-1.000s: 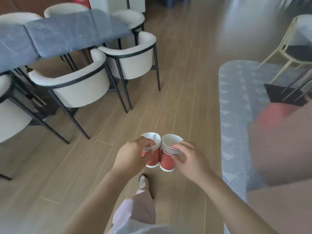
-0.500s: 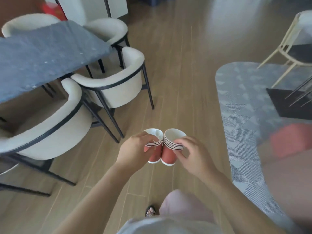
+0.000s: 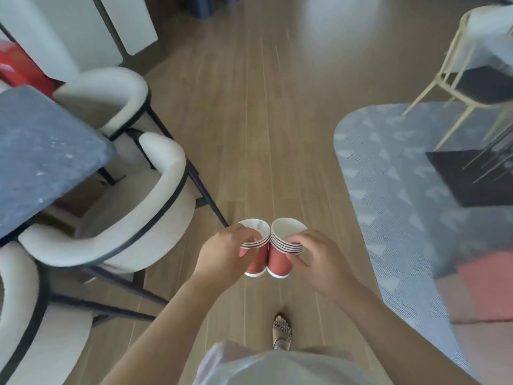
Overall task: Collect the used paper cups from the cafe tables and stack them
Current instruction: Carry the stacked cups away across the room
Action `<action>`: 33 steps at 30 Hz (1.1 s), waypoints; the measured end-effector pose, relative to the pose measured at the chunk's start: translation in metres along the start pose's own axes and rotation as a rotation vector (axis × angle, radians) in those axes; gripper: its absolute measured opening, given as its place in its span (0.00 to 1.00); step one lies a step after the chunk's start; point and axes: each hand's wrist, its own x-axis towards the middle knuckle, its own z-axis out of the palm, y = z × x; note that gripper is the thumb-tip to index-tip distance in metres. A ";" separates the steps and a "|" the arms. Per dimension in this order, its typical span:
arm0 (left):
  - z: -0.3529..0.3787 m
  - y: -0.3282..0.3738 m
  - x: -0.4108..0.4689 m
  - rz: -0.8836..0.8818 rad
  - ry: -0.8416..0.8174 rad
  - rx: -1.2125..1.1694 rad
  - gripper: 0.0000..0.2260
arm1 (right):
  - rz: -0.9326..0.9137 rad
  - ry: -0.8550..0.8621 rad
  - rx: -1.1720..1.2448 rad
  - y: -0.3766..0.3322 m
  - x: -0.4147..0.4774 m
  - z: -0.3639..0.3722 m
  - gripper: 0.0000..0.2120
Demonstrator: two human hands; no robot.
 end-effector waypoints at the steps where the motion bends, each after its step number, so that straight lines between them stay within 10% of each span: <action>1: -0.004 -0.001 0.026 -0.002 0.012 -0.020 0.06 | -0.006 -0.004 0.004 0.005 0.026 -0.005 0.12; 33: -0.133 -0.141 0.864 0.026 0.019 -0.030 0.09 | -0.026 0.074 -0.031 0.161 0.864 -0.026 0.12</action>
